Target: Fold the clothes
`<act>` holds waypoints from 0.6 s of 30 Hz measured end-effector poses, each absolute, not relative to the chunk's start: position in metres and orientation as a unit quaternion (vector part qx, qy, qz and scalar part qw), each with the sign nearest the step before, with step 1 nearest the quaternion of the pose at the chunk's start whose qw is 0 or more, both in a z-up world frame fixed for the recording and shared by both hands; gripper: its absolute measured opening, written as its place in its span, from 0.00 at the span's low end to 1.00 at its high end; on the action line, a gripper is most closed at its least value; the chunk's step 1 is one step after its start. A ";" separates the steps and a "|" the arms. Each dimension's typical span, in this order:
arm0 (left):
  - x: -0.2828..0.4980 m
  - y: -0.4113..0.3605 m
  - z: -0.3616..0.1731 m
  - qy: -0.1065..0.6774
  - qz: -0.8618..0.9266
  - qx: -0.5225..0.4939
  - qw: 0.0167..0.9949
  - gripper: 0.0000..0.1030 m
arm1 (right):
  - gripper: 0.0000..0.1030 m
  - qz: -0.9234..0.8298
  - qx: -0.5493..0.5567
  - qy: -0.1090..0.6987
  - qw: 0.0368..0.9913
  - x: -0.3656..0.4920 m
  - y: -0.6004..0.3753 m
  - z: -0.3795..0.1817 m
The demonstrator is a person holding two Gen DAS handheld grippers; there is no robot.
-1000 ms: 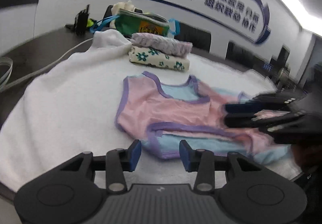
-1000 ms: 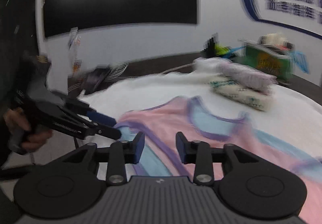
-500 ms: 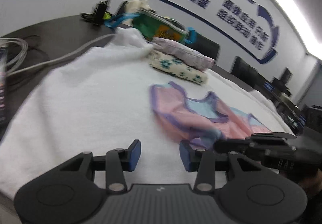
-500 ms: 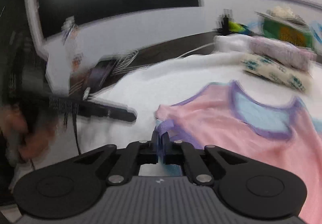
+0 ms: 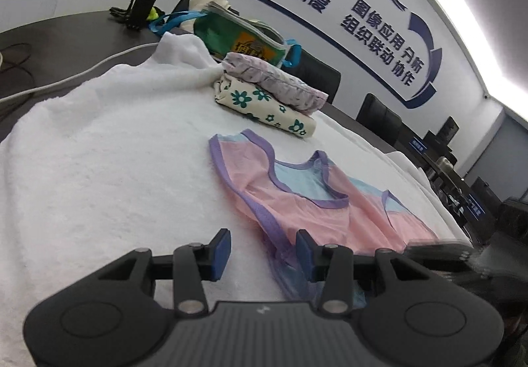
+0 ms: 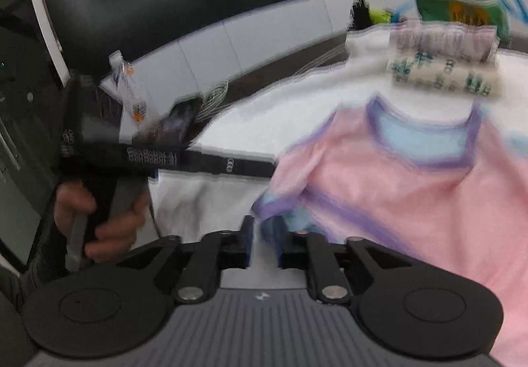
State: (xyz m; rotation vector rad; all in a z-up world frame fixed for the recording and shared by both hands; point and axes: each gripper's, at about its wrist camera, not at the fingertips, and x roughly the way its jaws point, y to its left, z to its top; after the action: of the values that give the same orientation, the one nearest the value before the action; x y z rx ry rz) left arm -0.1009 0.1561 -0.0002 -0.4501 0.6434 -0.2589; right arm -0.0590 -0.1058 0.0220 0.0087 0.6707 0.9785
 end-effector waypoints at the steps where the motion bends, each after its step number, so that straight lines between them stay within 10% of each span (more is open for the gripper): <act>1: -0.099 0.156 -0.001 0.315 -0.118 -0.220 0.916 0.38 | 0.30 0.442 -0.007 0.300 0.846 -0.056 -0.111 0.028; 6: -0.106 0.159 0.011 0.303 -0.041 -0.173 0.936 0.18 | 0.32 0.367 -0.164 0.262 0.878 -0.038 -0.112 0.032; 9: -0.119 0.147 0.029 0.275 -0.005 -0.122 0.954 0.26 | 0.35 0.374 -0.189 0.274 0.866 -0.020 -0.117 0.036; 11: -0.123 0.126 0.039 0.256 -0.041 -0.090 0.962 0.49 | 0.35 0.399 -0.205 0.278 0.850 -0.006 -0.116 0.039; 18: -0.104 0.048 0.021 0.298 -0.109 0.076 0.945 0.44 | 0.34 0.483 -0.208 0.336 0.781 0.057 -0.095 0.037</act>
State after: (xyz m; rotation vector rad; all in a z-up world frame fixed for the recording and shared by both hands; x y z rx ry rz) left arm -0.1040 0.0476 0.0207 0.1543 0.6071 -0.2224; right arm 0.0573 -0.0949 0.0369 -0.4503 0.7252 1.0430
